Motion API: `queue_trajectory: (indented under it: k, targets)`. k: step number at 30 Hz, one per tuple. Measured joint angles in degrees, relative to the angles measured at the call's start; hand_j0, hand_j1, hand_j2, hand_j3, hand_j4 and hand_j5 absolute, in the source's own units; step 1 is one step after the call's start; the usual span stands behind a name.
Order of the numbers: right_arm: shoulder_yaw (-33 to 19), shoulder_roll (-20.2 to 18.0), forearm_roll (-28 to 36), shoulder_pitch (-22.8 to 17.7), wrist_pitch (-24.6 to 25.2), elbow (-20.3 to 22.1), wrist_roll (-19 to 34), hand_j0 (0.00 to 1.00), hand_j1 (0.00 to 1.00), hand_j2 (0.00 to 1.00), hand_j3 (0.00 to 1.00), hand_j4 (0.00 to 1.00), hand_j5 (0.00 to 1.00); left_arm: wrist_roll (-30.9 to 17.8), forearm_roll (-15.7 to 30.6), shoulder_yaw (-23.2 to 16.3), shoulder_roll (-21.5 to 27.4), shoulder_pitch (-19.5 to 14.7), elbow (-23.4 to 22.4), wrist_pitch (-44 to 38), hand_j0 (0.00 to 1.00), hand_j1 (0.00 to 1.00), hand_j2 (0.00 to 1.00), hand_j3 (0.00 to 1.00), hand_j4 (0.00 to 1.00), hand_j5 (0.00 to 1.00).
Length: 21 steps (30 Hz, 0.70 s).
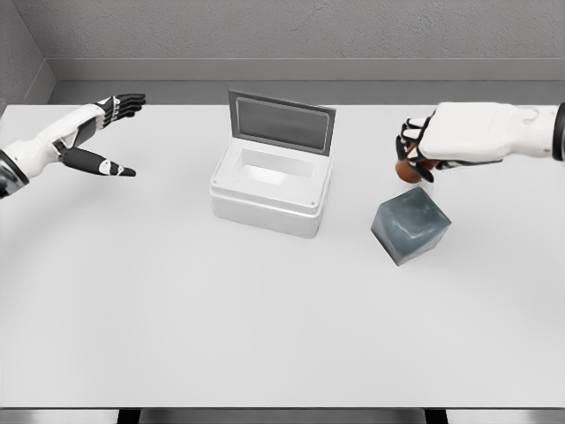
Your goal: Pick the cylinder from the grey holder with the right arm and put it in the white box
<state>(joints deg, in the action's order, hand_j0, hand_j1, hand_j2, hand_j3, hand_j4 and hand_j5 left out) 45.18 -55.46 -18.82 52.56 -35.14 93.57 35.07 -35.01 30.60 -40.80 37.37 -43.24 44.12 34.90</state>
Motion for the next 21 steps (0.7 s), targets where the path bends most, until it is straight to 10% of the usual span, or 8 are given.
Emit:
queue_trajectory:
  k: [10, 21]
  targets:
    - [8.74, 18.0, 0.21, 10.73, -0.04, -11.26, 0.01, 0.2, 0.2, 0.2, 0.2, 0.2, 0.2, 0.0, -0.06, -0.01, -0.14, 0.09, -0.15, 0.19, 1.0, 1.0, 1.0, 1.0, 1.0, 1.0]
    - [12.12, 22.74, 0.23, 12.31, 0.0, -16.13, -0.01, 0.2, 0.2, 0.2, 0.2, 0.2, 0.2, 0.0, -0.39, 0.0, -0.29, 0.26, -0.06, 0.2, 1.0, 1.0, 1.0, 1.0, 1.0, 1.0]
